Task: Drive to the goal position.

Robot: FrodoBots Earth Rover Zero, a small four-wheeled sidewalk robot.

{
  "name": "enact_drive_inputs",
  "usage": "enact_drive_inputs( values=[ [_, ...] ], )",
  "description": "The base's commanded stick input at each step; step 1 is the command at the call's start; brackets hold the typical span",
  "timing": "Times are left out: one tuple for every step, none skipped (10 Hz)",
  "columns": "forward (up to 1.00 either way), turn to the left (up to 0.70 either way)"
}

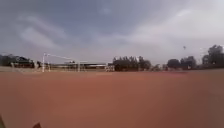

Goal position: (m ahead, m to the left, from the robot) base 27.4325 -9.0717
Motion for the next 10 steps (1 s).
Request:
enact_drive_inputs(
  values=[
    [0.70, 0.00],
    [0.70, 0.00],
    [0.70, 0.00],
    [0.70, 0.00],
    [0.70, 0.00],
    [0.70, 0.00],
    [0.70, 0.00],
    [0.70, 0.00],
    [0.70, 0.00],
    [0.70, 0.00]
  ],
)
